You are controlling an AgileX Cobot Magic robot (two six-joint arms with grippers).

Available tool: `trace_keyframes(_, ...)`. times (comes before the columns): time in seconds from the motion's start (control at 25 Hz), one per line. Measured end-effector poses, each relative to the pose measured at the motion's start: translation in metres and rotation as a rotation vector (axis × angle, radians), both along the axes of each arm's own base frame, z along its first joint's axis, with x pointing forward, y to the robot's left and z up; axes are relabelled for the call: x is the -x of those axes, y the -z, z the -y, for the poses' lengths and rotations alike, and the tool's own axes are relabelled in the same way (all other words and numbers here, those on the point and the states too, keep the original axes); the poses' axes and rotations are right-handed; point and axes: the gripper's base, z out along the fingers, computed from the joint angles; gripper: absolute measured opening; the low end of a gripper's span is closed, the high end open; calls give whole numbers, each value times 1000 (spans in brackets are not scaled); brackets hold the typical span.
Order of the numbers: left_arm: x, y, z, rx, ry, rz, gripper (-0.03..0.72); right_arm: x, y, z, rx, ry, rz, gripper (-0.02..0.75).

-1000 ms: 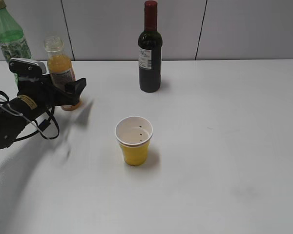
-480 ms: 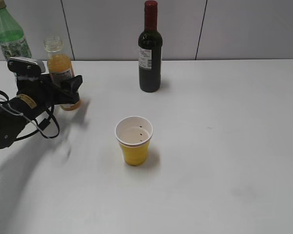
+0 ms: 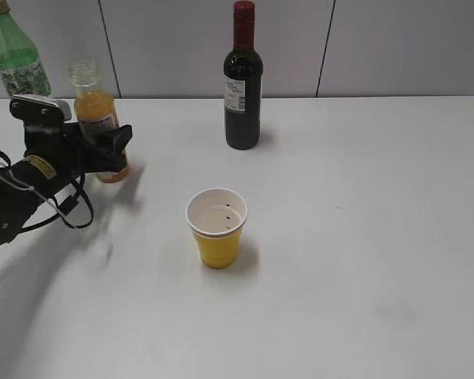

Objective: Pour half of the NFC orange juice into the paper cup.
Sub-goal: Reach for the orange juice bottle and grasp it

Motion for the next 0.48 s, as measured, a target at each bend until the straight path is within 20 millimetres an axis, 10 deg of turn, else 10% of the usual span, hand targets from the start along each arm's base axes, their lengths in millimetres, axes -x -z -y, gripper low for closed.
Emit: trace_keyframes(0.48, 54, -18, -15, -38, -90, -68, 466, 0, 0, 0, 0, 0, 0, 528)
